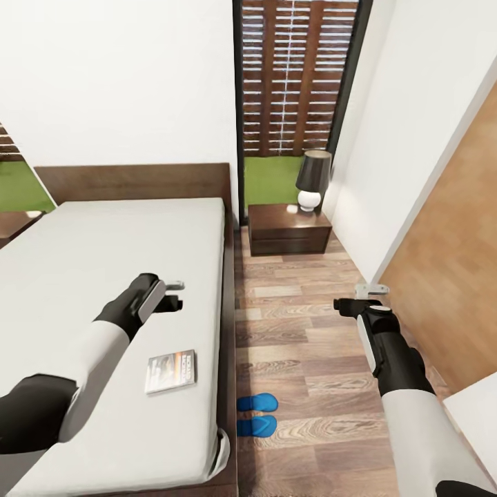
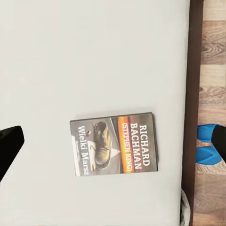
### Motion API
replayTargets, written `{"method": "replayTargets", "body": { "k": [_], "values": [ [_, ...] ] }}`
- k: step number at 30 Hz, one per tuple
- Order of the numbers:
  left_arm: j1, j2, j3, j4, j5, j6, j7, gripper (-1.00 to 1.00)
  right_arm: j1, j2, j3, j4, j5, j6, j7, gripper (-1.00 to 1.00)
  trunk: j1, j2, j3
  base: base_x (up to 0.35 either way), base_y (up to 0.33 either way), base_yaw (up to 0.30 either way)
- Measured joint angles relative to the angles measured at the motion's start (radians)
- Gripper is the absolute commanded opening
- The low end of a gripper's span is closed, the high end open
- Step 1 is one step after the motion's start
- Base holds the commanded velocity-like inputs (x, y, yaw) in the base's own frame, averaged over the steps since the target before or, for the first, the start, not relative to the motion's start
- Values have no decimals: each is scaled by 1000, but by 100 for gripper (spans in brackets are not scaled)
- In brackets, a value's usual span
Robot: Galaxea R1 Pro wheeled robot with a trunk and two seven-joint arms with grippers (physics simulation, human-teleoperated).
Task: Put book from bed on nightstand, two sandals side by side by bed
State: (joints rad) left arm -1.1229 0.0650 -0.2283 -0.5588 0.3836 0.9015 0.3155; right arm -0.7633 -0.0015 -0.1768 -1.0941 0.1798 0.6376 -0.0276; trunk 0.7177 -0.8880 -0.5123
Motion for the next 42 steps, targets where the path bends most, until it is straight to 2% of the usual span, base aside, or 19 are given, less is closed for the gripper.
{"method": "replayTargets", "body": {
  "k": [8,13,23,32,34,37,42],
  "values": [
    [-2,43,-1,-86,0,4,-4,100,0,0,0,-1,2,1,-1,100,31,-56,-38,0,0,0],
    [-2,54,-1,-101,0,4,-5,100,0,0,0,-1,5,1,-1,100,50,-91,-61,0,0,0],
    [-2,54,-1,-103,0,4,-4,100,0,0,1,1,6,0,-2,100,88,-161,-107,0,0,0],
    [-2,50,-1,-103,0,1,-2,100,0,0,1,1,6,0,-2,100,123,-224,-136,0,0,0],
    [-1,51,0,-103,1,-6,-1,100,0,0,1,1,7,0,-2,100,123,-225,-136,0,0,0],
    [-1,51,0,-98,4,-19,-3,100,0,0,1,0,7,0,-2,100,123,-225,-138,0,0,0],
    [7,46,-3,-89,6,-116,-1,100,0,0,1,0,6,0,-1,100,123,-225,-144,0,0,0]
  ]
}}
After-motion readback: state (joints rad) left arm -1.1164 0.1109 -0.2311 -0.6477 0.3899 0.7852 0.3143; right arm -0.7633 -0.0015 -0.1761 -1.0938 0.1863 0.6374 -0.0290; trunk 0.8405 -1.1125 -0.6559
